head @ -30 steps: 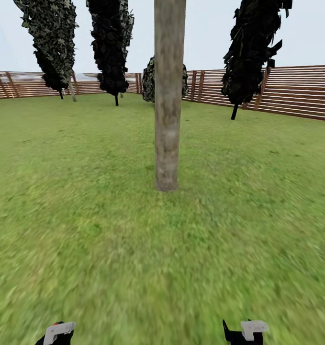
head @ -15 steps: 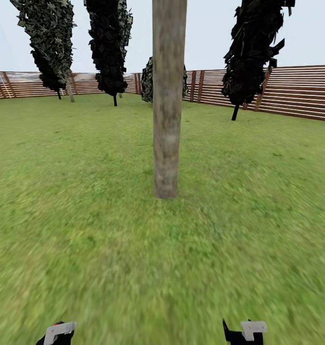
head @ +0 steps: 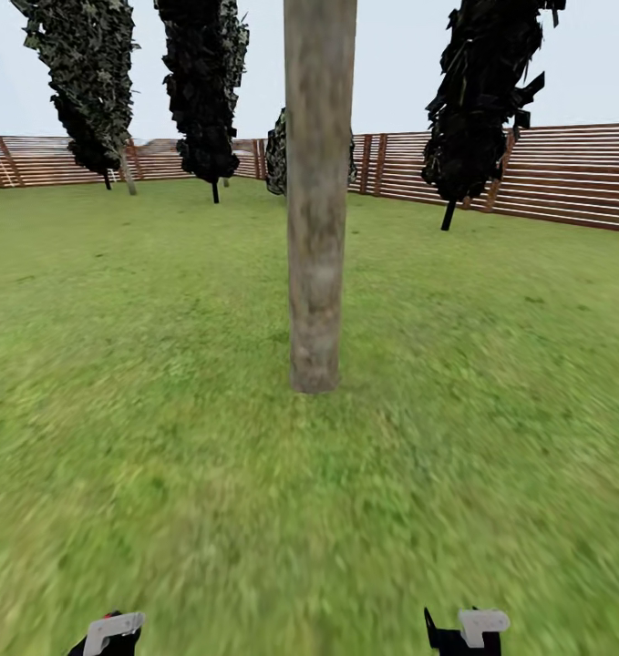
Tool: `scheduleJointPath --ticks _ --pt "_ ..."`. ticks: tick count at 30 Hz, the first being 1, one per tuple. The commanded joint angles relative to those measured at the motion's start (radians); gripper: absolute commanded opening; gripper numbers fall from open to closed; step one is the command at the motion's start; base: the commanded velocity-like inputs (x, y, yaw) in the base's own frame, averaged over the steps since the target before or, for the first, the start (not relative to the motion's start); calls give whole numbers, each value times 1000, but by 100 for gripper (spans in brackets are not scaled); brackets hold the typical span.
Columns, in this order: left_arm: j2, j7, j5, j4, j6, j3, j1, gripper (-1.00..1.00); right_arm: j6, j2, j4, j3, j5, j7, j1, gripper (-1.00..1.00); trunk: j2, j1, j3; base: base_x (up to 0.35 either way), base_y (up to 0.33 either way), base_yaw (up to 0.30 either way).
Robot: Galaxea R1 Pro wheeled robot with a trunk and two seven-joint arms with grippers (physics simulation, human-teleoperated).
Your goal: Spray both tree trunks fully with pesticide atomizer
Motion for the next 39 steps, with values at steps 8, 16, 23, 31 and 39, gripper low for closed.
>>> scheduleJointPath --ticks 8,16,23,31,39 --pt "1 -10 10 1 -2 3 0 -100 -3 0 1 0 1 -1 -1 100 0 0 3 339 0 -195" --pt "1 -10 10 1 -2 4 -1 -100 -3 3 1 2 0 1 -1 100 0 0 3 339 0 -18" --pt "1 -10 10 0 -2 4 0 -100 -3 3 1 1 0 1 0 100 0 0 3 339 0 0" --pt "1 -10 10 0 -2 4 0 -100 -3 2 1 1 1 1 -1 100 0 0 3 339 -16 0" --pt "4 -10 11 -1 -2 5 0 -100 -3 2 1 0 1 -1 0 100 0 0 3 312 -120 0"
